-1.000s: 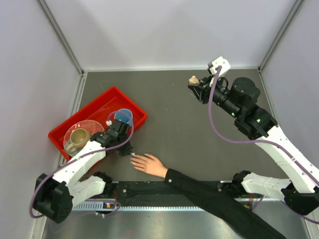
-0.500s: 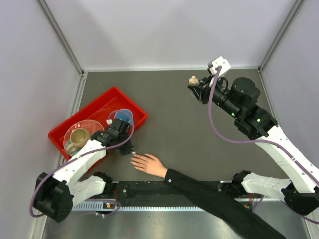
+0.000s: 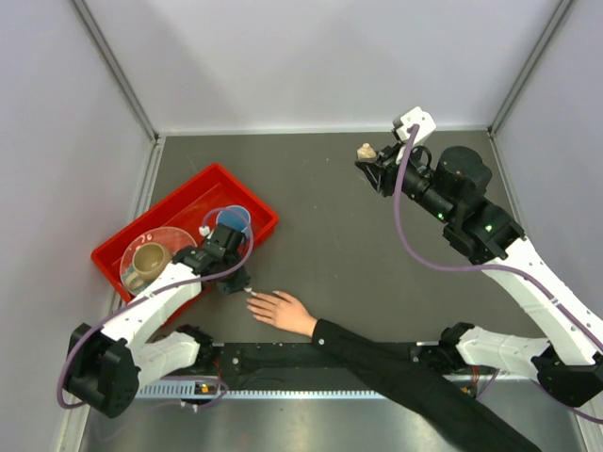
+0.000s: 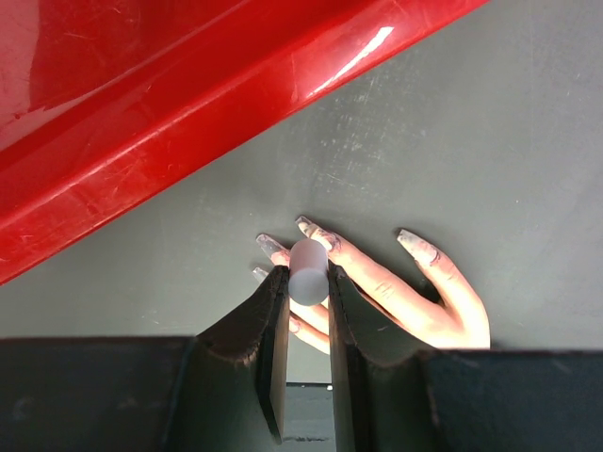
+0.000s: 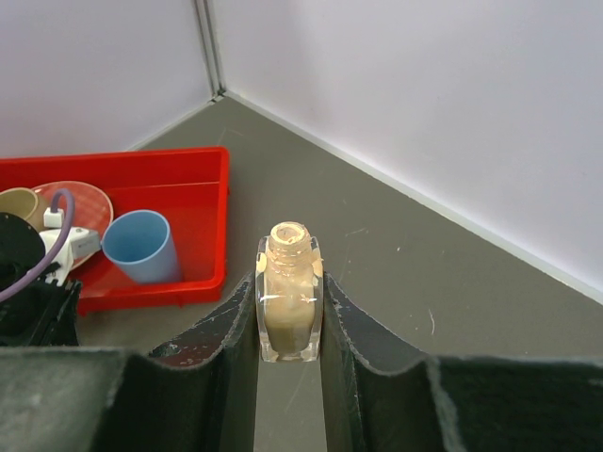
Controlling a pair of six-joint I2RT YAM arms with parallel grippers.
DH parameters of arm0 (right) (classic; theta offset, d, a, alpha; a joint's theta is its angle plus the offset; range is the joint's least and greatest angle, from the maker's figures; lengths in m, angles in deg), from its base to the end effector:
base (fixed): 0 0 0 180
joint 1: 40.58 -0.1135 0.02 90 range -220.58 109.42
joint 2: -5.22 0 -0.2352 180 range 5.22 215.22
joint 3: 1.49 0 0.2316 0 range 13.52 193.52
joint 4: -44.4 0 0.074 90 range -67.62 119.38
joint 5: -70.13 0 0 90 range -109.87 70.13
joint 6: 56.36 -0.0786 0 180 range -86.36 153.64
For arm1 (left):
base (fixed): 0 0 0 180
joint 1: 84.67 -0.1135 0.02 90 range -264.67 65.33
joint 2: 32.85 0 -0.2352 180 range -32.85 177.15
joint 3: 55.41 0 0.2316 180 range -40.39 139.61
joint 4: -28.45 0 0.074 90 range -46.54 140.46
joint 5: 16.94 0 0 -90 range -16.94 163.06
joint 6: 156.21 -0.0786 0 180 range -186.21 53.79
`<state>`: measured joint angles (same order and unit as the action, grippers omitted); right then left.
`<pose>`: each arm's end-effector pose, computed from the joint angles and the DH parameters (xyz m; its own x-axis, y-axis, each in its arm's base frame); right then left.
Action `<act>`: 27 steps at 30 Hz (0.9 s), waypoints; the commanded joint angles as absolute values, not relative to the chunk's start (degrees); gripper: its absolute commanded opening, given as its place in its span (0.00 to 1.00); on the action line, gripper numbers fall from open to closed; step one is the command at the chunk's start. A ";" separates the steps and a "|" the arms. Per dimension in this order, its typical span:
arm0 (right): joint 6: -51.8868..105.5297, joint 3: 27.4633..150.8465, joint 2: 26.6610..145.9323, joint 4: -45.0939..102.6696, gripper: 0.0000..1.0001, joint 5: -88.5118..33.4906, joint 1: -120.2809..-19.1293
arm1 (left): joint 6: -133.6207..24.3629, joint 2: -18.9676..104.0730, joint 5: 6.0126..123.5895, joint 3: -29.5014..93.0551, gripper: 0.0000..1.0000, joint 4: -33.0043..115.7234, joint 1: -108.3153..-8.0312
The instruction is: Paint the nails
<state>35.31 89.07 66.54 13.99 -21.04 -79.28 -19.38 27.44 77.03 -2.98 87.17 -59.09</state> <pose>0.2033 0.1649 0.4299 0.0028 -0.0351 -0.9994 -0.6412 0.7668 -0.0287 0.1768 -0.0786 0.1463 -0.8623 -0.3939 -0.3183 -0.3259 0.9127 -0.2464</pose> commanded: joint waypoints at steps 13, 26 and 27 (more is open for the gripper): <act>34.95 91.13 65.86 17.96 0.00 -21.36 -78.90 | -19.36 28.49 78.42 -0.93 0.00 85.91 -59.27; 34.95 91.22 66.21 17.96 0.00 -21.45 -78.81 | -19.63 29.11 78.95 -0.75 0.00 85.74 -59.36; 34.95 91.22 66.21 17.96 0.00 -21.45 -78.90 | -19.63 29.20 78.95 -0.75 0.00 85.83 -59.36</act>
